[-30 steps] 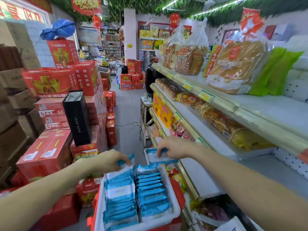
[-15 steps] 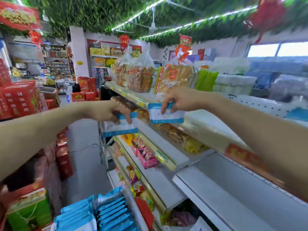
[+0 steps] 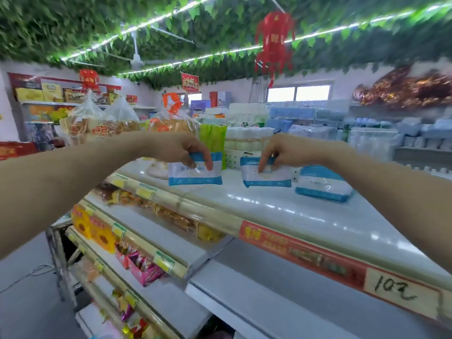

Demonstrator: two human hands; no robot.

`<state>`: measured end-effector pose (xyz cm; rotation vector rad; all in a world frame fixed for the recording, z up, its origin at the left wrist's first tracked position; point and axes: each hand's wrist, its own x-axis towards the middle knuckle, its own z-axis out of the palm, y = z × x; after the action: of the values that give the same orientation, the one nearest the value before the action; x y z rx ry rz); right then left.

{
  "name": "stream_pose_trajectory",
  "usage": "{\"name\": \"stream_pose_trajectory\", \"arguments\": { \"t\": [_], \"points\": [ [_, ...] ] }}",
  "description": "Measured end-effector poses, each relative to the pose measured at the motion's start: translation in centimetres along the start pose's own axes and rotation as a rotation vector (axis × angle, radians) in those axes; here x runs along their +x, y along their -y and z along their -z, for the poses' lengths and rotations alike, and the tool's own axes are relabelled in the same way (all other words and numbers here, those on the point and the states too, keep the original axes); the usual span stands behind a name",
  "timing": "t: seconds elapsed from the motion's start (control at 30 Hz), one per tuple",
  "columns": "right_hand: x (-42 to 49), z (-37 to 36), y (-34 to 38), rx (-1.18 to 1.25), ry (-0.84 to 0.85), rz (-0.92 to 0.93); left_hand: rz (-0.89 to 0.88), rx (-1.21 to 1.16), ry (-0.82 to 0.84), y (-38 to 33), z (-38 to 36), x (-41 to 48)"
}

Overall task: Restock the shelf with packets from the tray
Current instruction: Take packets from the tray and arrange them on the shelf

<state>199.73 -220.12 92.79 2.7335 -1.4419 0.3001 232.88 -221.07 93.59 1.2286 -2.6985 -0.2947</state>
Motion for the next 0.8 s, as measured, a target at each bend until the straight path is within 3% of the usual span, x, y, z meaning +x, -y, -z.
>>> {"name": "stream_pose_trajectory", "arguments": {
  "t": [0.47,0.8],
  "points": [
    [-8.6,-0.1,-10.0,-0.025,0.013,-0.333,-0.153,0.000,0.114,-6.3,-2.9,12.2],
    [-8.2,-0.9,-10.9,0.027,0.017,-0.332,-0.237,-0.023,0.132,-8.2,-4.2,15.9]
  ]
}}
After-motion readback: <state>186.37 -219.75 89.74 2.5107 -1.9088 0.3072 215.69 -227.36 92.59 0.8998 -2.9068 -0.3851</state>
